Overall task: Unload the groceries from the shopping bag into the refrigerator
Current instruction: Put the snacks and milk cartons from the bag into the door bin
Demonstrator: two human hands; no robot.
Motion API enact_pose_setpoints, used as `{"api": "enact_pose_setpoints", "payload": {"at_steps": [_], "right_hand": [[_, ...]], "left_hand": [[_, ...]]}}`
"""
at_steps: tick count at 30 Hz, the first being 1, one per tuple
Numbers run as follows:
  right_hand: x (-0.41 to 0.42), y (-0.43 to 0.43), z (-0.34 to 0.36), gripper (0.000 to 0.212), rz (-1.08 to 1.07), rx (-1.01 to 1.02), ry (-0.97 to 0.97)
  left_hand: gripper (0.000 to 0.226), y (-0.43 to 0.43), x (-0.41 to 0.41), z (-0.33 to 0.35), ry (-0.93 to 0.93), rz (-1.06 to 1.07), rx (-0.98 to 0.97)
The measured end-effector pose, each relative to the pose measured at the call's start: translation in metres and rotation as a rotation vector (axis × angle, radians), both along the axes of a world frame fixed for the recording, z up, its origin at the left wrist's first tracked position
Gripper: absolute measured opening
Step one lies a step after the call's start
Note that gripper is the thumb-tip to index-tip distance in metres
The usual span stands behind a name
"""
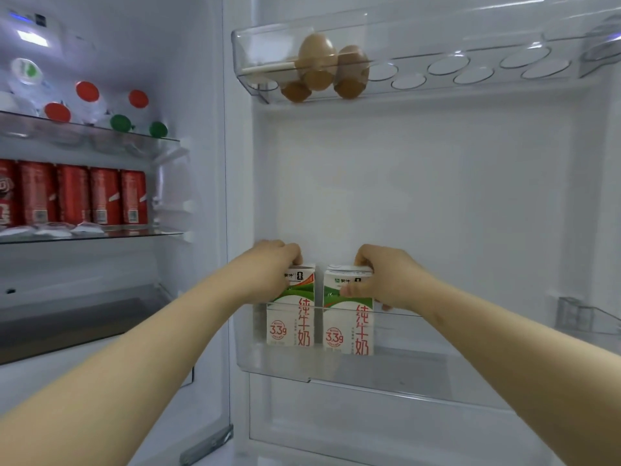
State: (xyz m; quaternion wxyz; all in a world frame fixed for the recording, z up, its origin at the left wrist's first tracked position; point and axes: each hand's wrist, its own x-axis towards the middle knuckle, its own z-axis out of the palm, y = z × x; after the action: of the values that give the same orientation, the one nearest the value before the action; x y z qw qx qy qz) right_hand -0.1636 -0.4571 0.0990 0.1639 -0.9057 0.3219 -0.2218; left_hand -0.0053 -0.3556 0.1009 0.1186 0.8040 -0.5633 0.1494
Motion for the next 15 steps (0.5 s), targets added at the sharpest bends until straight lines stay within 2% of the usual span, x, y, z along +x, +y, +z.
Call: {"api": "enact_pose_setpoints", "payload": {"at_steps": [3, 7, 11, 15], "right_hand": [[0.006, 0.006, 0.005, 0.035, -0.043, -0.067, 0.115], [0.016, 0.009, 0.002, 0.035, 0.002, 0.096, 0.005], [0.012, 0.004, -0.003, 0.031, 0.044, 0.232, -0.099], [0.009, 0.002, -0.002, 0.037, 0.064, 0.179, -0.091]], "left_hand": [[0.033, 0.003, -0.005, 0.000, -0.052, 0.028, 0.020], [0.038, 0.002, -0.006, -0.002, -0.057, 0.036, -0.030], [0.039, 0.005, -0.004, -0.005, 0.096, -0.015, -0.104], [0.036, 0.007, -0.012, -0.007, 0.285, -0.031, -0.120]]}}
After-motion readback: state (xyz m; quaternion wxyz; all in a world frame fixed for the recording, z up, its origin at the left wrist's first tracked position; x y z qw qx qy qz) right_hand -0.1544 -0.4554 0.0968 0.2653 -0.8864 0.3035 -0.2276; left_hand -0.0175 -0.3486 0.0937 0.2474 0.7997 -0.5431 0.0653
